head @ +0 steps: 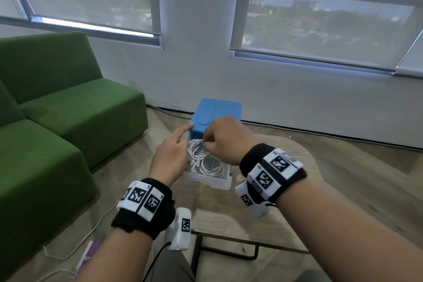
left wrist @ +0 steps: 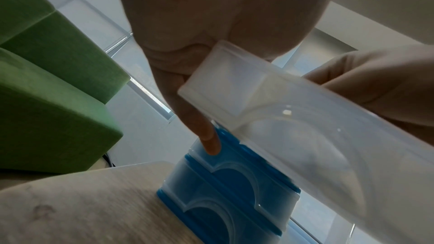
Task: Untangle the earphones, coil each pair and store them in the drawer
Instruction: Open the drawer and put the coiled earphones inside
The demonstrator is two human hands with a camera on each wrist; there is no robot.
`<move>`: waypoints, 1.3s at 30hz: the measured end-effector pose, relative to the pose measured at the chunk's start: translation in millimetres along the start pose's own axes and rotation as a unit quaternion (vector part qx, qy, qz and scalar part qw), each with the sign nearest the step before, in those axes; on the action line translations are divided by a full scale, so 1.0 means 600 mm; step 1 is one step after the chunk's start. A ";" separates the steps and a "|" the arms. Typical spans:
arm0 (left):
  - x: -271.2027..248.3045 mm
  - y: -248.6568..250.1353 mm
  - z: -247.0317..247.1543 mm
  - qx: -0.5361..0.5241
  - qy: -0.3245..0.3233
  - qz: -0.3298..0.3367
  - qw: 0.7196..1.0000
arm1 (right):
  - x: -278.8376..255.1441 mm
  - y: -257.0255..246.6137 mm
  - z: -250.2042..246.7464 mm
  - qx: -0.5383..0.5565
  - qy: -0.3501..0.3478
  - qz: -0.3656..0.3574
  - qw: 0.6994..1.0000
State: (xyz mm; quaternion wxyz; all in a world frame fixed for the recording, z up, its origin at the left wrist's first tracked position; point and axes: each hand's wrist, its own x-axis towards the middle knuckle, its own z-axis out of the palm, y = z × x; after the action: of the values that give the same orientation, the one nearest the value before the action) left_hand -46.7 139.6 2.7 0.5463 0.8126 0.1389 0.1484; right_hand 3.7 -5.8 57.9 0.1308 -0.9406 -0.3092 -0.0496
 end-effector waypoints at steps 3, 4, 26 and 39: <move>0.003 -0.004 -0.001 0.010 -0.004 0.001 1.000 | -0.017 0.026 -0.014 0.080 0.061 -0.023 0.995; 0.004 -0.005 -0.002 0.014 -0.004 0.003 1.000 | -0.026 0.036 -0.018 0.101 0.086 -0.029 0.991; 0.016 -0.015 0.002 -0.025 -0.054 0.008 0.998 | -0.042 0.147 0.038 0.167 -0.008 0.041 0.985; 0.061 -0.025 0.028 -0.153 -0.126 -0.001 0.980 | -0.008 0.171 0.075 0.305 0.028 0.078 0.949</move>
State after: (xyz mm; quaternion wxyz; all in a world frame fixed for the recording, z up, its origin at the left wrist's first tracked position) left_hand -7.4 144.8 -14.2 0.6774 0.7315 0.0455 0.0633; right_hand 61.3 -75.7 -8.6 0.4231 -0.8753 -0.2319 0.0312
